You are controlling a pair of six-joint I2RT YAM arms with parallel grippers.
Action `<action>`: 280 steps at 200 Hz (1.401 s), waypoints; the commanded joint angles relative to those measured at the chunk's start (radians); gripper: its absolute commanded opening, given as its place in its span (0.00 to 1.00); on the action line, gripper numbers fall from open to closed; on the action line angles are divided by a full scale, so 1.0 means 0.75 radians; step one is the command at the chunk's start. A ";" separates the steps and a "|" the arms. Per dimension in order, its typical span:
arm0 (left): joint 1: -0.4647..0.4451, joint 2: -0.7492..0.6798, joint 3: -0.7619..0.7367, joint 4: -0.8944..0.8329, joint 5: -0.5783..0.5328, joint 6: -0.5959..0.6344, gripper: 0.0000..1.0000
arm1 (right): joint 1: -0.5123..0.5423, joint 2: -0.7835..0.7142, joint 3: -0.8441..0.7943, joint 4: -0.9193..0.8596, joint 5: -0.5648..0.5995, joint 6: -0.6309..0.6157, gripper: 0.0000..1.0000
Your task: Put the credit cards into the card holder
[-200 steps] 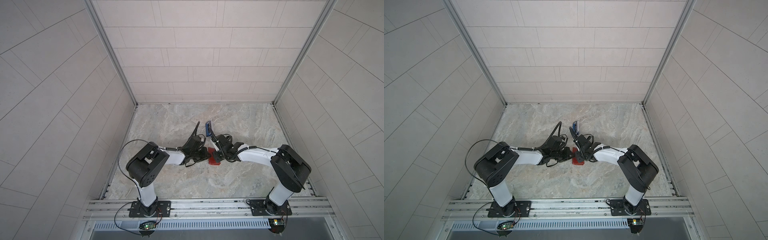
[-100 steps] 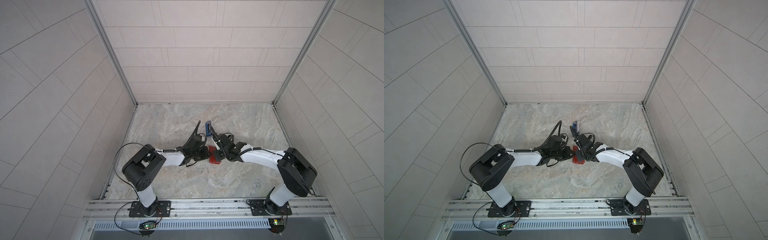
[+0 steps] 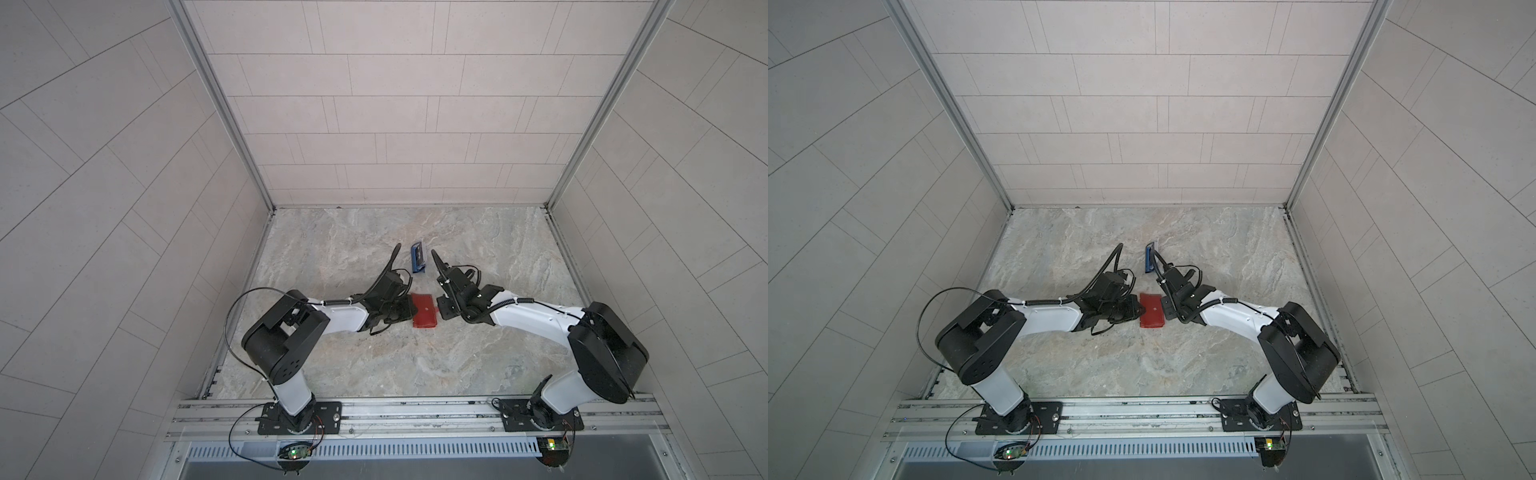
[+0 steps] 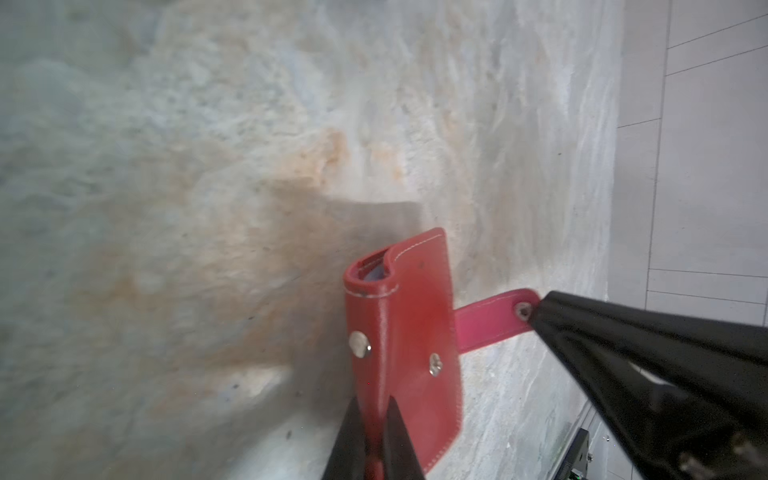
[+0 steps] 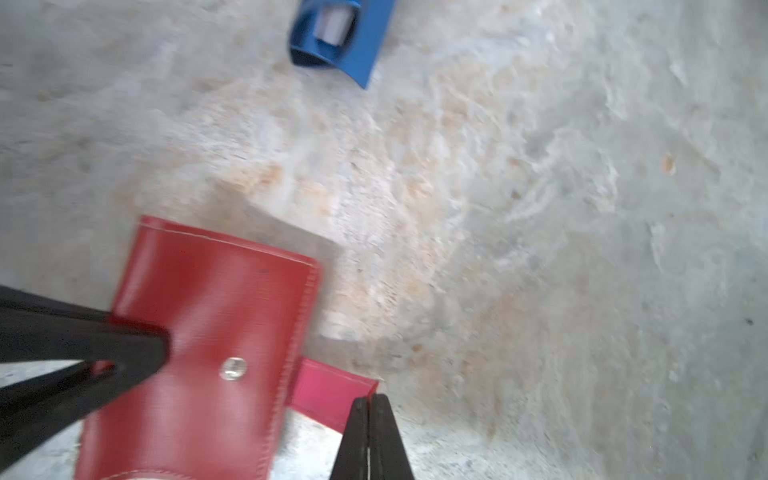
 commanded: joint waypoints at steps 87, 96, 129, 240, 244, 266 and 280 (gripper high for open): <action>0.010 -0.162 -0.023 -0.166 -0.072 0.158 0.47 | -0.043 -0.212 -0.044 0.006 -0.183 0.019 0.00; 0.009 -0.186 -0.018 -0.166 -0.052 0.200 0.48 | -0.041 -0.223 -0.044 0.017 -0.223 0.025 0.00; 0.009 -0.233 -0.024 -0.081 0.066 0.244 0.53 | -0.044 -0.241 -0.050 0.075 -0.347 0.063 0.00; 0.009 -0.170 -0.091 0.233 0.192 0.105 0.59 | -0.063 -0.410 -0.182 0.354 -0.529 0.134 0.00; 0.009 -0.166 -0.092 0.231 0.190 0.105 0.59 | -0.065 -0.411 -0.188 0.361 -0.531 0.137 0.00; 0.009 -0.140 -0.083 0.211 0.181 0.103 0.59 | -0.071 -0.393 -0.196 0.367 -0.538 0.142 0.00; 0.009 -0.118 -0.076 0.183 0.165 0.099 0.57 | -0.075 -0.381 -0.201 0.369 -0.533 0.143 0.00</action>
